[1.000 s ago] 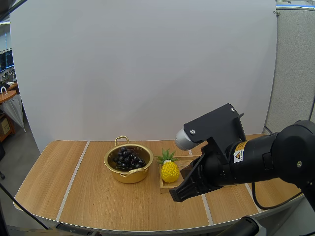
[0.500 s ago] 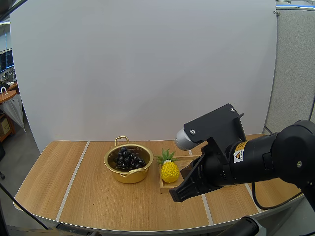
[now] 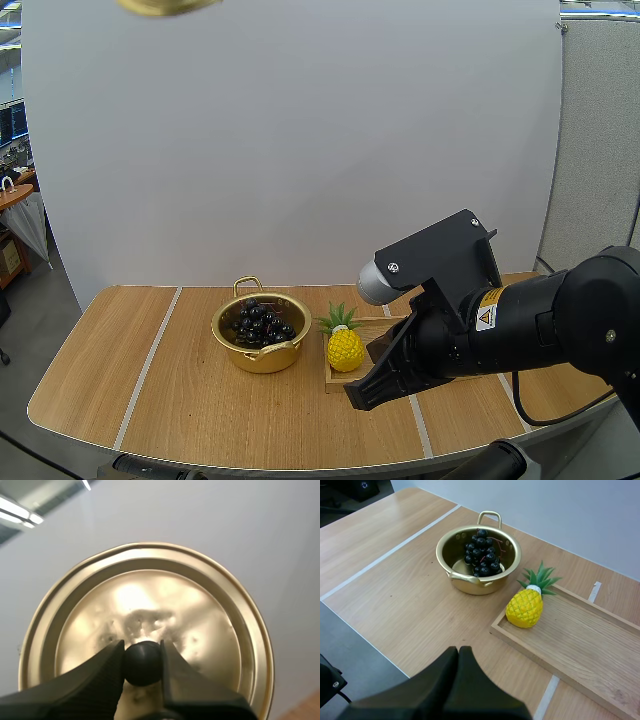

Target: Open the pot, put the grape inside, and close it

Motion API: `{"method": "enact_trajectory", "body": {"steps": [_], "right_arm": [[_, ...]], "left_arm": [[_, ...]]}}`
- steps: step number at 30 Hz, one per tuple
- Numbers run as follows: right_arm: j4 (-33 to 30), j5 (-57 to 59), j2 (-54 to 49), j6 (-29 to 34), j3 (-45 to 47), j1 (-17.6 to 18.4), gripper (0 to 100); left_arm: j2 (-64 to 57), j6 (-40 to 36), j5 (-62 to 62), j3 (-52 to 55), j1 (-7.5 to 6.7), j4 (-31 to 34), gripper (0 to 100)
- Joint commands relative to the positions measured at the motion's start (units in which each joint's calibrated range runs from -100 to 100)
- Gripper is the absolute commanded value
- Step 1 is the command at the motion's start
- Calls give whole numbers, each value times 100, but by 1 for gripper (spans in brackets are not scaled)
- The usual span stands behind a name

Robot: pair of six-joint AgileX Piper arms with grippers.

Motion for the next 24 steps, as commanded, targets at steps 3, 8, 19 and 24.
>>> {"method": "enact_trajectory", "body": {"steps": [3,8,19,24], "right_arm": [[-36,-57,-50,-32,3,-22,0],[-36,-57,-50,-32,3,-22,0],[-48,-58,-50,-32,3,-22,0],[-48,-58,-50,-32,3,-22,0]], "left_arm": [[3,-63,698,62,-7,-186,0],[-102,48,698,740,-7,-200,0],[-44,545,698,3101,-7,-313,0],[207,631,698,4004,-7,-552,0]]}}
